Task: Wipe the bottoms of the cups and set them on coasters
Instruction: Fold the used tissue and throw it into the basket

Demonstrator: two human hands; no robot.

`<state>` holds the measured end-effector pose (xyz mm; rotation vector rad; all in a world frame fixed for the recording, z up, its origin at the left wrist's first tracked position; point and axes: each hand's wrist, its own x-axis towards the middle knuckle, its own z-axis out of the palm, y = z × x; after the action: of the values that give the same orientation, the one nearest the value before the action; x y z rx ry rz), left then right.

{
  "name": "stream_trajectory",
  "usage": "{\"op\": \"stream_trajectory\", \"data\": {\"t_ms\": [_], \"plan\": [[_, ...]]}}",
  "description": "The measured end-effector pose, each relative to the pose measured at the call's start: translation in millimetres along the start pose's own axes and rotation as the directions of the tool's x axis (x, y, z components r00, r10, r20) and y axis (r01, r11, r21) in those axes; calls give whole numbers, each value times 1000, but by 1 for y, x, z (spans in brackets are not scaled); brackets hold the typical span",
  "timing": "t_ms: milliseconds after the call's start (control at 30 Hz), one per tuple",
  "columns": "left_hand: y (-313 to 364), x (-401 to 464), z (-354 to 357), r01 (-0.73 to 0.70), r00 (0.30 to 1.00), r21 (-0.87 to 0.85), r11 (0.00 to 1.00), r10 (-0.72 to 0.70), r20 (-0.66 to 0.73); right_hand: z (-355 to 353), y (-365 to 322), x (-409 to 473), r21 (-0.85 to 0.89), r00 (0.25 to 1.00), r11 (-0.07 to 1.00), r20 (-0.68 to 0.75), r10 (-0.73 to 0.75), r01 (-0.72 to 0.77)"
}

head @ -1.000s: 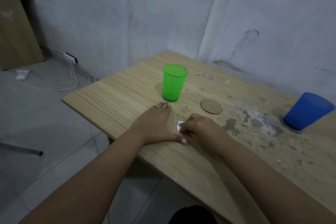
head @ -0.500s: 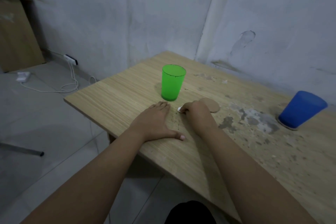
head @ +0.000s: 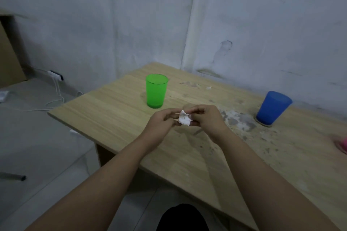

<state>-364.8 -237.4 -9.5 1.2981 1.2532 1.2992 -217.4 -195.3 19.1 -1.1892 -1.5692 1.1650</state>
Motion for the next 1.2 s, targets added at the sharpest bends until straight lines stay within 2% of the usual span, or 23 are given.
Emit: {"op": "stream_trajectory", "data": {"t_ms": [167, 333, 400, 467, 533, 700, 800, 900, 1000, 1067, 1200], "plan": [[16, 5, 41, 70, 995, -183, 981, -56, 77, -46, -9, -25, -278, 996, 960, -70, -62, 41], [31, 1, 88, 106, 969, -228, 968, -49, 242, -94, -22, -67, -303, 992, 951, -88, -89, 59], [39, -4, 111, 107, 962, -239, 965, -40, 270, -118, -24, -86, -229, 987, 971, -129, -94, 63], [47, -11, 134, 44, 965, -222, 974, 16, 263, -139, -24, -103, -9, 981, 999, -187, -55, 54], [57, -23, 165, -65, 959, -205, 977, 118, 256, -165, -22, -124, 194, 971, 979, -238, -16, 63], [77, -64, 248, -288, 932, -131, 949, 309, 191, -224, -16, -179, 333, 931, 936, -363, 18, 112], [80, -98, 301, -359, 899, -146, 922, 384, 212, -258, -5, -223, 373, 875, 913, -483, 39, 165], [78, -133, 353, -410, 855, -139, 902, 433, 286, -290, 11, -272, 349, 778, 912, -626, 54, 217], [72, -167, 396, -356, 819, -212, 910, 413, 398, -314, 30, -320, 279, 668, 933, -742, 59, 227], [64, -196, 427, -361, 751, -208, 909, 415, 513, -331, 47, -359, 256, 576, 943, -813, 91, 213], [38, -245, 468, -512, 554, -134, 848, 445, 704, -351, 88, -428, 317, 460, 929, -865, 202, 188]]}}
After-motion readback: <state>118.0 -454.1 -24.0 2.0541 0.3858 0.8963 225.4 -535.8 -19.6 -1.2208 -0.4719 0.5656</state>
